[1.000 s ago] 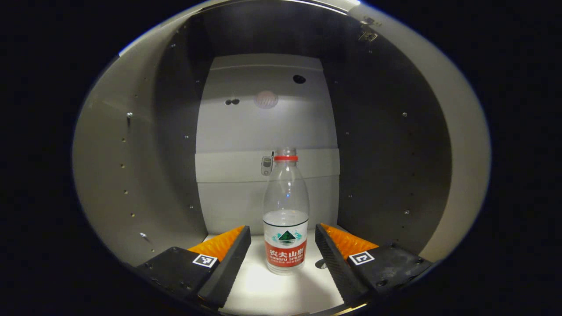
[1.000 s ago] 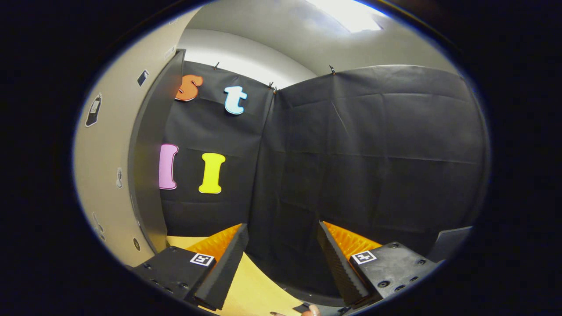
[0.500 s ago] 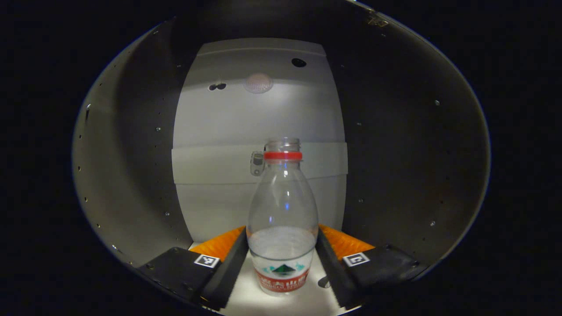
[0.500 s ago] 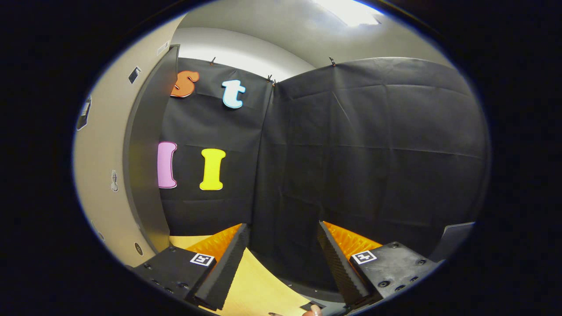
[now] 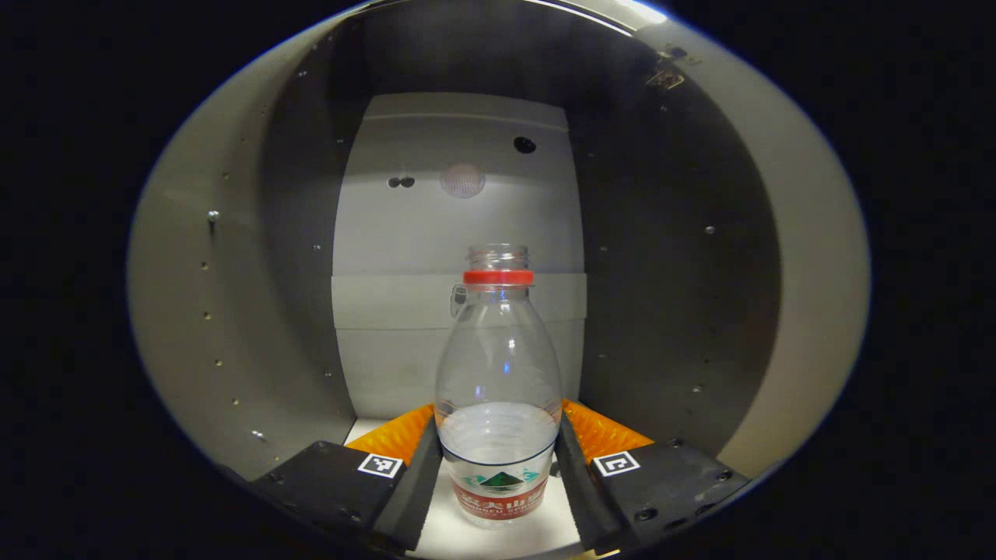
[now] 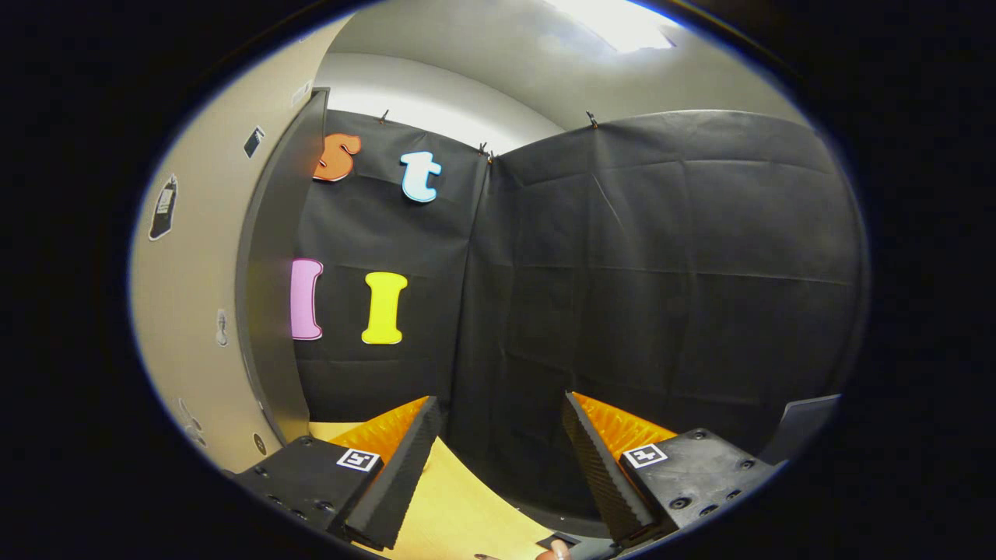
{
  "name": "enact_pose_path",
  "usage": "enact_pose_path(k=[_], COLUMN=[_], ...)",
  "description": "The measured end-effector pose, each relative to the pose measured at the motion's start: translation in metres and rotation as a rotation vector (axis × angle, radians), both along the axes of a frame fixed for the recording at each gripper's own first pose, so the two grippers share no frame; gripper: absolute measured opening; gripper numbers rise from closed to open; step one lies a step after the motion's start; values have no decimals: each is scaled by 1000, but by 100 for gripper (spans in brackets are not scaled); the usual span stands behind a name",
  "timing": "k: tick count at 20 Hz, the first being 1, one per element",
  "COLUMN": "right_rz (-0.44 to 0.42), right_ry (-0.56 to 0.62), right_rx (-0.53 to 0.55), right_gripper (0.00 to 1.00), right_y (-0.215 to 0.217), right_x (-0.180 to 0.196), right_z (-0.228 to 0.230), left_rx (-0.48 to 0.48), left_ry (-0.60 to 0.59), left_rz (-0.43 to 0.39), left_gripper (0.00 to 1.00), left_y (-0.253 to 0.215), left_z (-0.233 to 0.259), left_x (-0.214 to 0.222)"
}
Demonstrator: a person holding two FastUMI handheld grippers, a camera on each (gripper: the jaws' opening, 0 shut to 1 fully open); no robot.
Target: Open the cabinet door with the right hand, grasp the bottle in the cabinet with the left hand and place it on the coaster, then close the cabinet door with the right hand.
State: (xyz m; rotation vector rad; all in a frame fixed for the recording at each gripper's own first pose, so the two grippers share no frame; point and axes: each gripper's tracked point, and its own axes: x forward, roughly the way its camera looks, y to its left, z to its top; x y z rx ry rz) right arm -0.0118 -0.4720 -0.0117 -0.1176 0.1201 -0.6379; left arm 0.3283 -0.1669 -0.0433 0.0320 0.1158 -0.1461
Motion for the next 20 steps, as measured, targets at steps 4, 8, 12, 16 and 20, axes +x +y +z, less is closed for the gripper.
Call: enact_pose_path(k=[4, 8, 12, 16, 20], right_rz=[52, 72, 105, 127, 166], right_ry=[-29, -27, -63, -71, -70], right_rx=[-27, -69, -81, -77, -64], right_gripper=[97, 97, 97, 97, 97], right_y=[33, 71, 122, 167, 218], right_x=[-19, -54, -80, -106, -127], right_z=[13, 22, 46, 53, 54], left_rx=[-17, -21, 14, -21, -14], left_ry=[-23, -34, -46, -24, -29], left_rz=[-41, -63, -88, -111, -121], left_gripper=[74, 74, 74, 74, 74], left_y=[7, 24, 48, 73, 101], left_z=[20, 25, 26, 22, 18], left_x=[-58, -127, -186, -232, -270])
